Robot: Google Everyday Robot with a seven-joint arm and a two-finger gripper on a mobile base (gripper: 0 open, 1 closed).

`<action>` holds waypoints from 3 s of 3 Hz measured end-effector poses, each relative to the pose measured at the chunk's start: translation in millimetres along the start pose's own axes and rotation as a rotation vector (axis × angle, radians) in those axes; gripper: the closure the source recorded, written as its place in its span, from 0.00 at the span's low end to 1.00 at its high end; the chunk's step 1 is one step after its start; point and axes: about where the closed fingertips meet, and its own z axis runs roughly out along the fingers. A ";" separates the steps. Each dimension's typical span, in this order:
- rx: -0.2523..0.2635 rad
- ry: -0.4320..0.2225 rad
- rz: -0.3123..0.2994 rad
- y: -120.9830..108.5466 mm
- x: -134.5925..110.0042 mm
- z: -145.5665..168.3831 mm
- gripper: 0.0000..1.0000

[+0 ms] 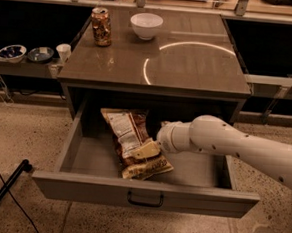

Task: Pick brown chip bag from top drawer and place on counter

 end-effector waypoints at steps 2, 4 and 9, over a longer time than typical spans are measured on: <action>-0.306 -0.275 0.002 25.8 -61.4 -21.0 0.70; -0.508 -0.515 -0.088 48.2 -76.4 -89.6 1.00; -0.179 -0.218 -0.342 -77.6 -214.4 -248.6 1.00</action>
Offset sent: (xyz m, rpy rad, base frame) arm -0.0413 0.0445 0.0883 0.6005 -0.0230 0.5319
